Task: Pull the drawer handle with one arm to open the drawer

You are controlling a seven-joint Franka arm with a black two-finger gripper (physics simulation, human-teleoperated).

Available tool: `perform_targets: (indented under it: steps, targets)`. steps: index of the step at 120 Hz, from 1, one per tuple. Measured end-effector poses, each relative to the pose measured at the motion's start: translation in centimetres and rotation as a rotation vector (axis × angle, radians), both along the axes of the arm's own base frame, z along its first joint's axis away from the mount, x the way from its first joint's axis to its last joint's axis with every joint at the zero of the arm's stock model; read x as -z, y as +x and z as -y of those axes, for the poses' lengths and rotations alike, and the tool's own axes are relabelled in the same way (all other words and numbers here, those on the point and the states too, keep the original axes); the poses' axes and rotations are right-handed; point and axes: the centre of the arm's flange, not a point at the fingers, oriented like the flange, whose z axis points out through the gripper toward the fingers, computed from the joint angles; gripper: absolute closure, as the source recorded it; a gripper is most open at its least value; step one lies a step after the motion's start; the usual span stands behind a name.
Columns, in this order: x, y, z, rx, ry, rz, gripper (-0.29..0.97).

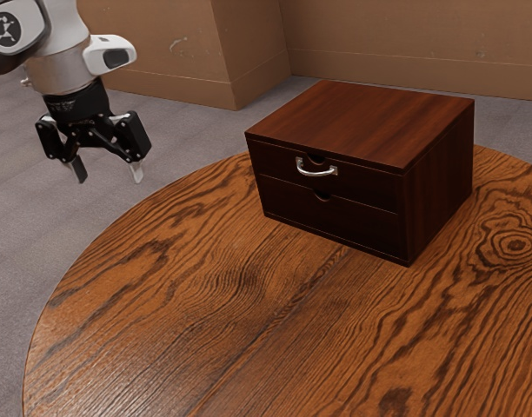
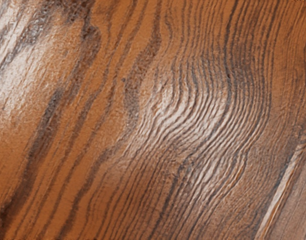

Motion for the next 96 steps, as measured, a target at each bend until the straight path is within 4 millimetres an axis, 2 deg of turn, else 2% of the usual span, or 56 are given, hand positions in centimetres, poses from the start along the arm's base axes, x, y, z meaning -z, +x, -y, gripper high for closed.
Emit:
perform_targets:
  steps: [25,28,33,36,40,46,52,59,65,81,96]
  targets:
    - [-0.2,-0.1,-0.2,-0.027,-0.008,0.005,0.00]
    - [-2.3,-0.7,-0.1,-0.026,-0.005,0.048,0.00]
    - [-8.0,-2.5,0.3,-0.024,0.008,0.163,0.00]
    - [-11.1,-3.8,1.3,-0.010,0.012,0.223,0.00]
    - [-13.5,-4.8,4.1,0.042,0.011,0.270,0.00]
    - [-15.0,-5.1,9.3,0.143,0.005,0.297,0.00]
    - [-15.0,-4.7,13.2,0.210,0.005,0.300,0.00]
    - [-14.8,-4.3,15.5,0.243,0.005,0.301,0.00]
    - [-14.8,-4.2,15.7,0.240,0.006,0.303,0.00]
    - [-14.4,-3.9,14.5,0.197,0.008,0.297,0.00]
    - [-13.1,-3.1,16.2,0.212,0.010,0.249,0.00]
